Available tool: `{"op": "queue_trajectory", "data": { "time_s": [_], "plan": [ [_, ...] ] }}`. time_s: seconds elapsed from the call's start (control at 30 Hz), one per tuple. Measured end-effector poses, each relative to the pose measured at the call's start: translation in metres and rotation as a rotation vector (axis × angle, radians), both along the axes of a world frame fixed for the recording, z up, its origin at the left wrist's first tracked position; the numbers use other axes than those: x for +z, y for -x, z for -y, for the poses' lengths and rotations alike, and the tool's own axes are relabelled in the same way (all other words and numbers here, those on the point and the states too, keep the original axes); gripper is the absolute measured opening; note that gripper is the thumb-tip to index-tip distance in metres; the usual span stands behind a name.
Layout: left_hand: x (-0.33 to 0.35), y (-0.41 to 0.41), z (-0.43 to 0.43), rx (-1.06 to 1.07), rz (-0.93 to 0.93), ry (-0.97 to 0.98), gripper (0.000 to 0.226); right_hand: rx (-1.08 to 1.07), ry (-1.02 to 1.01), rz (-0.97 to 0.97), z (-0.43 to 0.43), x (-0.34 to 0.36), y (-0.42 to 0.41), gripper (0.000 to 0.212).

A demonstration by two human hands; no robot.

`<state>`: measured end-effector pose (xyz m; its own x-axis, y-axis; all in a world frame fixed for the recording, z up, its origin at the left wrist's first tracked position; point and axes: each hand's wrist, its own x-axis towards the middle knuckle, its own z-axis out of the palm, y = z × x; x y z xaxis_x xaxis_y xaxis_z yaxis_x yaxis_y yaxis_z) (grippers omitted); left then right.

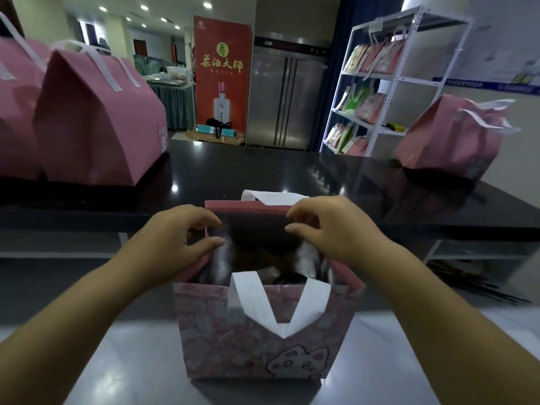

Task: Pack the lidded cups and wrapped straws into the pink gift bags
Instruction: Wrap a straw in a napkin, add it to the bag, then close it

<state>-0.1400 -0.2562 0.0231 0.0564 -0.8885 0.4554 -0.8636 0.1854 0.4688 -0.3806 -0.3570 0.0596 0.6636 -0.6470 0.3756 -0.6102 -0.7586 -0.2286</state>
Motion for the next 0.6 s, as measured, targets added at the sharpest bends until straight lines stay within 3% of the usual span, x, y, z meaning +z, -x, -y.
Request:
{"op": "queue_trajectory", "data": {
  "time_s": [0.1,0.2,0.3,0.37,0.5,0.6],
  "plan": [
    [0.000,0.006,-0.012,-0.009,-0.072,-0.003,0.051,-0.061,0.004,0.116,-0.019,-0.003,0.025,0.029],
    [-0.007,0.009,-0.024,0.000,-0.121,-0.112,0.079,-0.146,-0.082,0.140,-0.037,-0.012,0.050,0.059],
    [-0.012,0.010,-0.033,0.003,-0.134,-0.250,0.094,-0.213,-0.244,0.042,-0.048,-0.024,0.067,0.088],
    [-0.012,0.011,-0.038,-0.006,-0.142,-0.314,0.096,-0.229,-0.332,-0.023,-0.049,-0.031,0.072,0.082],
    [-0.011,0.012,-0.038,-0.027,-0.150,-0.382,0.081,-0.183,-0.468,-0.007,-0.039,-0.042,0.070,0.041],
    [-0.013,0.012,-0.034,-0.014,-0.181,-0.391,0.061,-0.137,-0.539,0.025,-0.030,-0.043,0.065,0.035]
  ]
}}
